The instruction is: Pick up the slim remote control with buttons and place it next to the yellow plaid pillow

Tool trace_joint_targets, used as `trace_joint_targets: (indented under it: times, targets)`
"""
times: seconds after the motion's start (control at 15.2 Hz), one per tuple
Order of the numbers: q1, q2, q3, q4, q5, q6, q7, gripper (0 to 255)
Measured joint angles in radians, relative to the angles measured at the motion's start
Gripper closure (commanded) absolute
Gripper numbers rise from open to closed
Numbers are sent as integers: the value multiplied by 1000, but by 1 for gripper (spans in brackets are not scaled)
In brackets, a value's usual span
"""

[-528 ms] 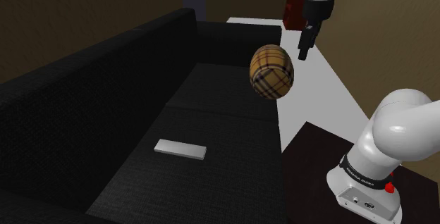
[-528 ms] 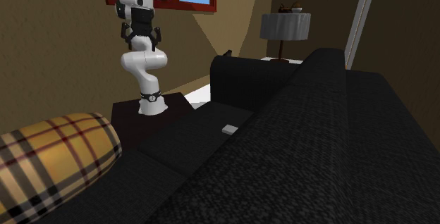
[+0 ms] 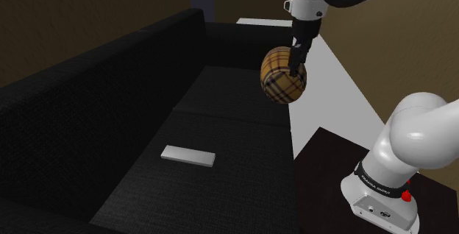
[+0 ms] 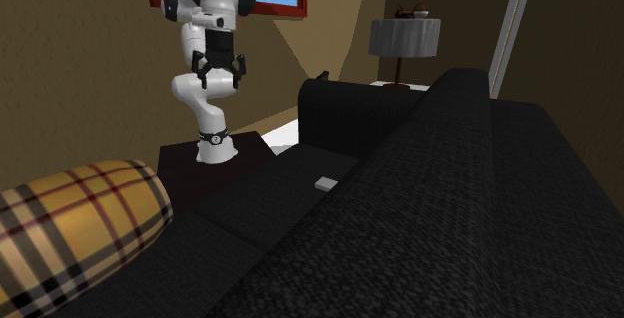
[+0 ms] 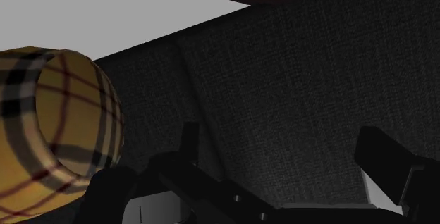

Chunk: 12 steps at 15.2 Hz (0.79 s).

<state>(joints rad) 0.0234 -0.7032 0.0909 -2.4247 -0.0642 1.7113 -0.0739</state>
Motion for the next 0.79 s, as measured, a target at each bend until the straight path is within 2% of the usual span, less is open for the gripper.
trace_joint_targets:
  times: [0.33,0.79]
  targets:
    - [30,120,52,-24,38,142,51,0]
    - [59,345,122,14,61,331,118,0]
